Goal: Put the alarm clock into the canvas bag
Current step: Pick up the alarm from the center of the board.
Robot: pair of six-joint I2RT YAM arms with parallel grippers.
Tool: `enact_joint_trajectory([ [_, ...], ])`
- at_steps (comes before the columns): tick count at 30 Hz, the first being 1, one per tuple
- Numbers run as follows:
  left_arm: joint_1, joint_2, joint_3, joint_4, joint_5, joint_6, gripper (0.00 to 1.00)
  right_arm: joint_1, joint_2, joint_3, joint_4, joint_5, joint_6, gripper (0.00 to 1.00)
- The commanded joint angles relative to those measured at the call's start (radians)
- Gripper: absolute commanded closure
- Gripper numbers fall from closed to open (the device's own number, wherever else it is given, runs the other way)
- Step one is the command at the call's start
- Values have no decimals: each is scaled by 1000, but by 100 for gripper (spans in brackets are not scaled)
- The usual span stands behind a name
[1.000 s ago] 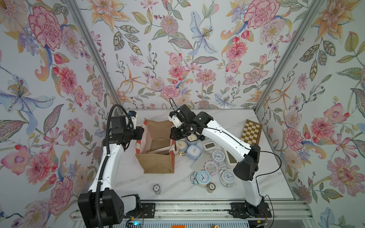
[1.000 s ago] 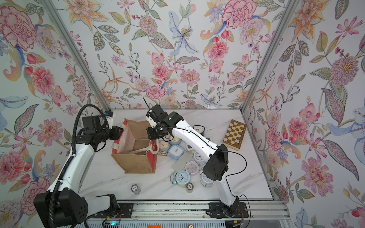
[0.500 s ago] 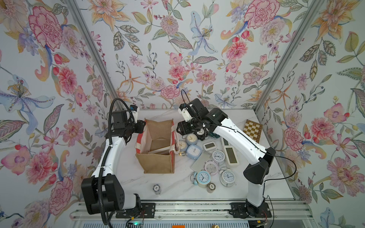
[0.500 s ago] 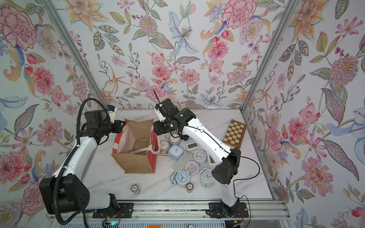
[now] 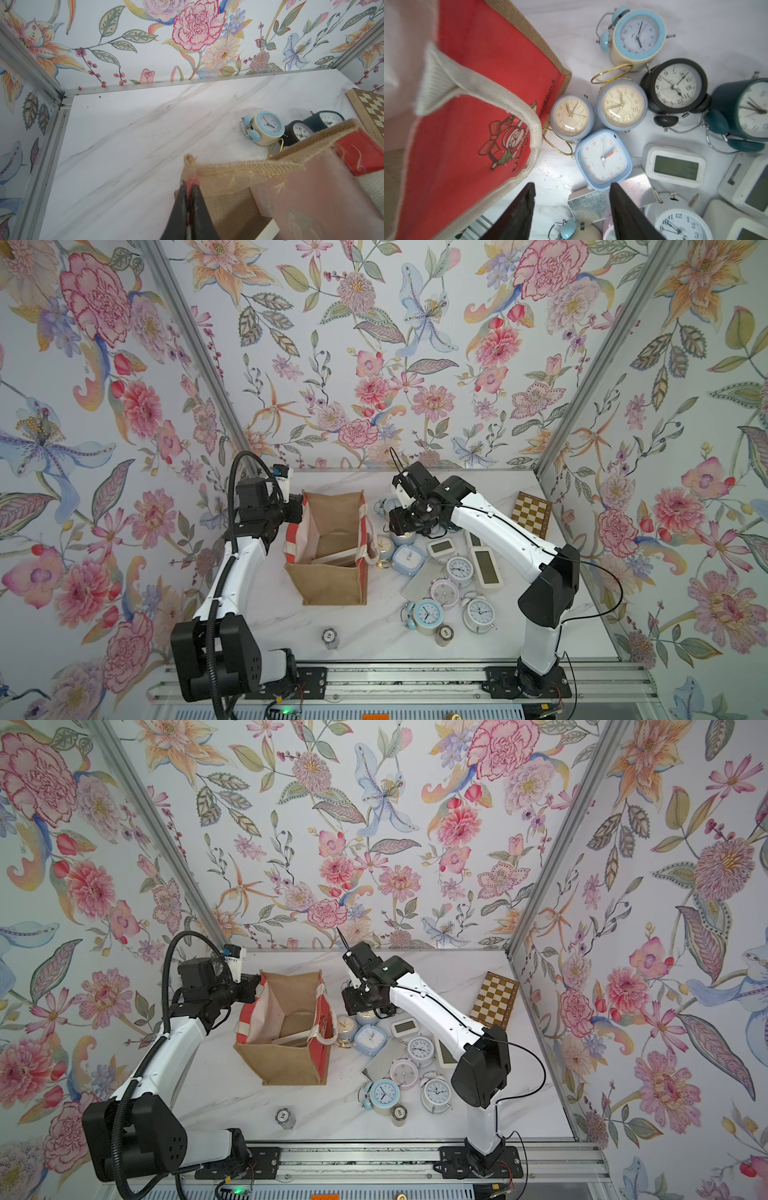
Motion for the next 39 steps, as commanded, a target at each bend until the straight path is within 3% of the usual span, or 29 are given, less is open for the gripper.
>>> enact_joint_trajectory([
  [1, -8, -28, -23, 19, -25, 4, 92, -5, -27, -71, 68, -41, 13, 40],
  [7, -10, -34, -27, 12, -36, 5, 93, -26, -40, -199, 192, -149, -26, 37],
  [12, -13, -38, -33, 16, -42, 8, 92, -55, -10, -213, 210, -145, 65, 35],
  [15, -13, -36, -42, 16, -38, 32, 93, -43, 8, -230, 250, -136, 148, 28],
  [17, -13, -37, -57, 29, -25, 41, 93, -39, 29, -219, 263, -119, 206, 16],
  [19, -13, -34, -71, 42, -11, 43, 93, -33, 50, -199, 262, -75, 258, 12],
  [27, -13, -41, -78, 57, 7, 41, 94, 18, 121, -144, 262, 127, 388, 16],
  [33, -13, -50, -88, 77, 24, 29, 94, 35, 187, -103, 260, 134, 413, 24],
  [39, -13, -56, -93, 81, 27, 28, 94, 55, 249, -50, 250, 137, 401, 24],
])
